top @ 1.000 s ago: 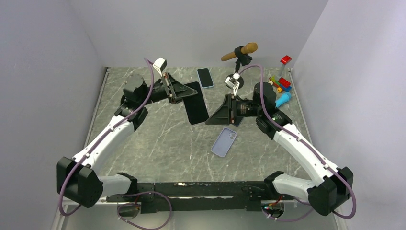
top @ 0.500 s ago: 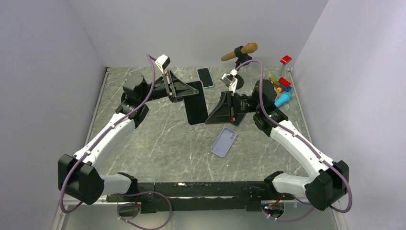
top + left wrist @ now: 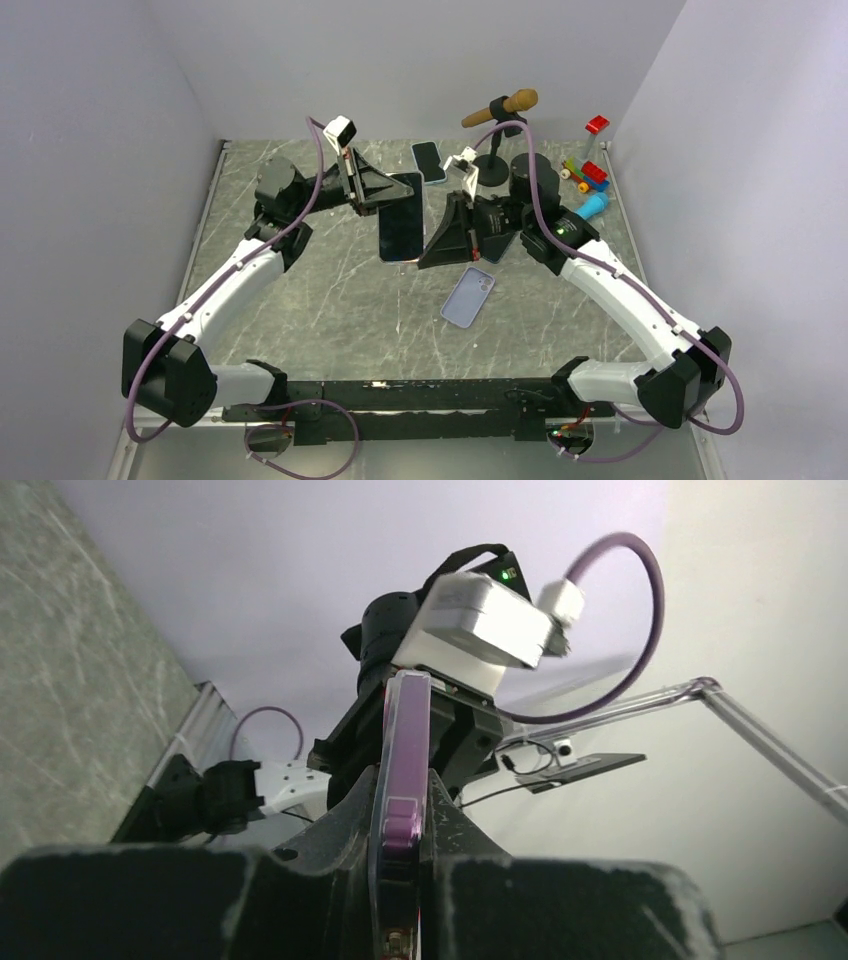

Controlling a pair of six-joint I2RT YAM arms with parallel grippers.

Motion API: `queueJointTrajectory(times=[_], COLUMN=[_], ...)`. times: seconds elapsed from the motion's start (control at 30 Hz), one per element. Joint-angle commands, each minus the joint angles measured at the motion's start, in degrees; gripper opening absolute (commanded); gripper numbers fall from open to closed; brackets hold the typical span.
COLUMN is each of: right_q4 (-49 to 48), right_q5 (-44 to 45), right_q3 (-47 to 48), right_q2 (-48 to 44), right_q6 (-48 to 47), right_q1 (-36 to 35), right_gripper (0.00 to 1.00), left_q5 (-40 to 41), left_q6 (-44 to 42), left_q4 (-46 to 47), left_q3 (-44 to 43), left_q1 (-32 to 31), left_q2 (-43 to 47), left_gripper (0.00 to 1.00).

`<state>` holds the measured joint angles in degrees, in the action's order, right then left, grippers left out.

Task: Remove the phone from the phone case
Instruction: Remove the phone case from the phone.

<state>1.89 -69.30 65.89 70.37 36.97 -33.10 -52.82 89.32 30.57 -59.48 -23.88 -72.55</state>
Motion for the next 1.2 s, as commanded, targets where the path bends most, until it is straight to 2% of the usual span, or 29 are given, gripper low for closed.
queueJointTrajectory(times=[0.0, 0.17, 0.3, 0.5, 0.87, 0.97, 1.07, 1.17], right_q4=[11.6, 12.3, 9.1, 13.5, 22.9, 22.4, 23.1, 20.3], right_q5=[21.4, 24.4, 34.9, 45.0, 48.1, 48.0, 49.0, 48.6], right_q3=[6.5, 12.2, 11.0, 16.1, 25.3, 25.3, 24.2, 17.6], right_q2=[2.9, 7.6, 6.3, 7.5, 10.9, 11.3, 11.3, 7.4], right_q6=[-28.6, -32.1, -32.4, -39.1, -50.2, -47.0, -39.5, -26.7], right_q1=[-4.1, -4.3, -4.7, -4.9, -5.9, -5.7, -5.6, -5.4], right_gripper=[0.0, 0.0, 0.0, 0.0, 0.0, 0.0, 0.0, 0.0], left_q5=[2.8, 3.3, 4.9, 4.1, 4.4, 4.9, 12.9, 22.4], left_q6=[18.7, 20.2, 20.4, 19.6, 19.7, 17.9, 17.1, 14.9], left_q4=[5.3, 3.2, 1.2, -5.4, -7.8, -8.9, -3.9, 1.0], left_q3=[0.7, 1.3, 1.3, -0.3, -0.8, -1.4, 2.1, 5.9], left_q1=[-5.8, -6.5, -6.7, -6.7, -6.7, -6.7, -6.5, -5.7], left_q2=[2.6, 4.4, 5.6, 5.9, 4.4, 4.4, 6.6, 8.4], left_gripper=[0.0, 0.0, 0.0, 0.0, 0.0, 0.0, 0.0, 0.0])
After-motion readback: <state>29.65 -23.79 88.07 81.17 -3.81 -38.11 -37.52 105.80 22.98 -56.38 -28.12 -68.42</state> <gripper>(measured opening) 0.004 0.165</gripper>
